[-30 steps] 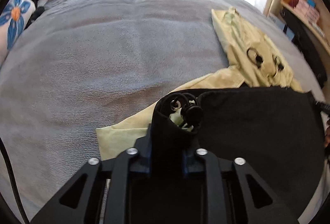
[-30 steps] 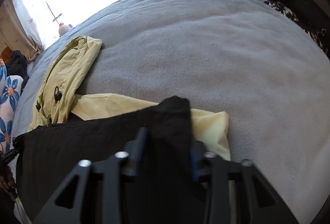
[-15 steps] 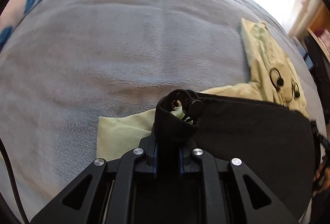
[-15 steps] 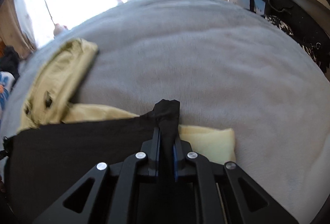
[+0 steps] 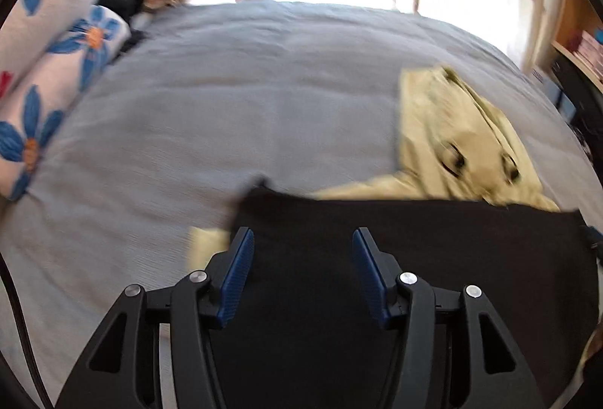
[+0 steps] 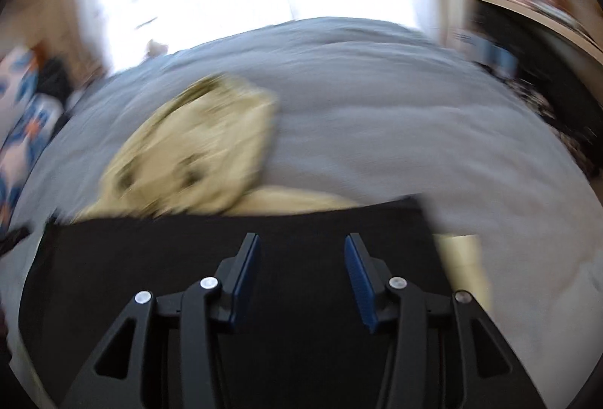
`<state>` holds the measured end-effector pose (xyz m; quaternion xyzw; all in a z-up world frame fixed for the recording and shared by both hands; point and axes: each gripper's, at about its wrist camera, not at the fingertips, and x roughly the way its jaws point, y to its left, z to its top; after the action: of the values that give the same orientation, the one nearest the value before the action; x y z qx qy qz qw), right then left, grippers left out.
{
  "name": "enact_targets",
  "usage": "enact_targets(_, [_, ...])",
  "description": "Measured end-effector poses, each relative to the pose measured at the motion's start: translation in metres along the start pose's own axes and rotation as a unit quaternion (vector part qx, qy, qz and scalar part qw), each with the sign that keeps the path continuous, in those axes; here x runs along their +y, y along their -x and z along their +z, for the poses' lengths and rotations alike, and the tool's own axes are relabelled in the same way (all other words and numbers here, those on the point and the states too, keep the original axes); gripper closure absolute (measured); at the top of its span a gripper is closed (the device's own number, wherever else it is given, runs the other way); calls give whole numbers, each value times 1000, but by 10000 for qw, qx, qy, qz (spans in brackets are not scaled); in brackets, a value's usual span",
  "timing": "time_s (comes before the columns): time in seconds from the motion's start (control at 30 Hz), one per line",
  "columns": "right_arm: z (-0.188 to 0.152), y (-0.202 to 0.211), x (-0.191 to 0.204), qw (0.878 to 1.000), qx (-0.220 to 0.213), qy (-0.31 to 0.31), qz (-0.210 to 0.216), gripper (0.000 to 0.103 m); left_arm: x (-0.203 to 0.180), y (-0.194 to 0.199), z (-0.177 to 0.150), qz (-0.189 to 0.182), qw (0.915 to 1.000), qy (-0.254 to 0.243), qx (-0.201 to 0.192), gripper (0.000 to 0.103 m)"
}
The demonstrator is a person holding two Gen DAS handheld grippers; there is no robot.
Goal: Fold large clothes
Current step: 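Open both tools and release the hem onto the folded jacket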
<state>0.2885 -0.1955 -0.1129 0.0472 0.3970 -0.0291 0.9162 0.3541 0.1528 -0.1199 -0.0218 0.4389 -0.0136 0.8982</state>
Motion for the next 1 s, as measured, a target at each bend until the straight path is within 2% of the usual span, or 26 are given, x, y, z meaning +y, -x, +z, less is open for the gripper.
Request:
enact_targets(0.1, [-9, -12, 50, 9984, 105, 446, 343, 56, -31, -24, -7, 51, 9997, -167, 160, 50])
enact_targets(0.2, [-15, -31, 65, 9966, 206, 795, -1, 56, -36, -57, -16, 460, 9976, -327, 393, 50])
enact_targets(0.27, [-16, -40, 43, 9965, 205, 732, -355, 57, -22, -68, -14, 378, 9983, -78, 436, 47])
enact_targets(0.37, [-14, -47, -25, 9950, 262, 142, -955, 57, 3, -69, -9, 497, 9977, 192, 415, 47])
enact_targets(0.47, [-17, -46, -96, 9848, 355, -466, -1635, 57, 17, -71, -9, 549, 9973, 199, 444, 47])
enact_targets(0.5, [-20, -44, -122, 9815, 446, -729, -1712, 57, 20, -70, -10, 539, 9973, 227, 445, 47])
enact_targets(0.57, [-25, -36, -149, 9811, 481, -1183, -1453, 57, 26, -67, -10, 483, 9970, 361, 476, 47])
enact_targets(0.6, [-27, -29, -156, 9794, 469, -1303, -1467, 57, 29, -67, -9, 503, 9966, 414, 504, 47])
enact_targets(0.67, [-30, -11, -153, 9801, 402, -1295, -1452, 57, 29, -57, -10, 508, 9963, 473, 509, 47])
enact_targets(0.73, [-37, 11, -137, 9842, 264, -1243, -1234, 57, 22, -37, -18, 390, 9973, 431, 446, 47])
enact_targets(0.87, [-56, 50, -78, 9941, 195, -953, -471, 57, -8, 20, -48, 174, 9994, 197, 212, 47])
enact_targets(1.0, [-86, 70, -11, 9969, 401, -616, 281, 57, -31, 62, -97, -240, 9982, 385, 402, 47])
